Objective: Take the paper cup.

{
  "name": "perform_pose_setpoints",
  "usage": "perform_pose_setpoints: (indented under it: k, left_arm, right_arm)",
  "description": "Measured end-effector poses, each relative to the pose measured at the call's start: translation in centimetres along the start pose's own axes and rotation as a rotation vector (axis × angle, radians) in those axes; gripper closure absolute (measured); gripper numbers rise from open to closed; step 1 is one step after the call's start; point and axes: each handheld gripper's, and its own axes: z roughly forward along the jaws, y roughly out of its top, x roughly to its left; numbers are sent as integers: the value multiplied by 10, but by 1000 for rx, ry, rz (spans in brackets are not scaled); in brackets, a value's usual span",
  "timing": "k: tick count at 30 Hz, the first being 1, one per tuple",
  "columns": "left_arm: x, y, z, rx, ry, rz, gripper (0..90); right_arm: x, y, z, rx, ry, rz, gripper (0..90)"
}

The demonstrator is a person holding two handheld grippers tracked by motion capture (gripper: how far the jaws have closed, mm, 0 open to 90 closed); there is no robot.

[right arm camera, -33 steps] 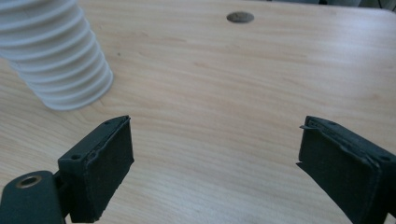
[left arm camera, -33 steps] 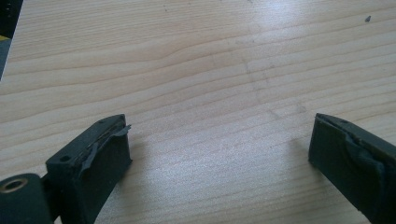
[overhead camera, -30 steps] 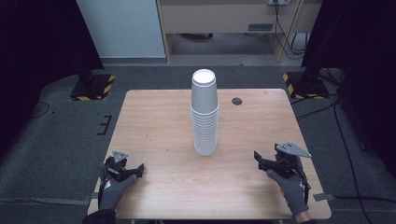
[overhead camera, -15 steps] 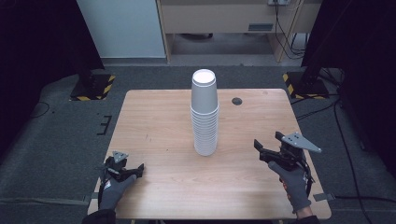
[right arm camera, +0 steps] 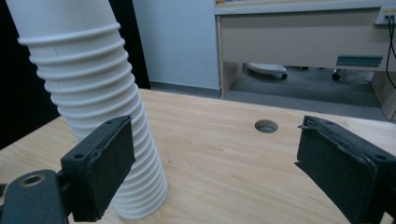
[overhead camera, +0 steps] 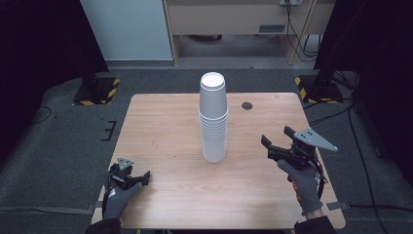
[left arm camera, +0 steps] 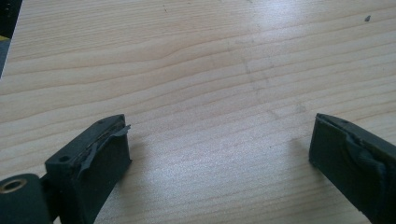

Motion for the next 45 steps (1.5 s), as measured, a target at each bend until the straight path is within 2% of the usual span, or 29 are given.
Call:
perform_pose_setpoints:
  k: [9, 19, 25, 26, 38, 45]
  left_arm:
    - [0, 0, 0, 0, 0, 0, 42]
    - [0, 0, 0, 0, -1, 1, 41]
    - [0, 0, 0, 0, -1, 1, 41]
    - [0, 0, 0, 0, -1, 1, 40]
    - [0, 0, 0, 0, -2, 1, 40]
    - [0, 0, 0, 1, -2, 3, 39]
  right_arm:
    - [13, 28, 4, -52, 33, -3, 111]
    - [25, 47, 11, -70, 56, -17, 112]
    - [36, 59, 20, -82, 83, -25, 114]
    - [41, 64, 24, -82, 94, -33, 115]
    - [64, 83, 43, -93, 134, -60, 119]
    - [72, 86, 53, -91, 147, -66, 120]
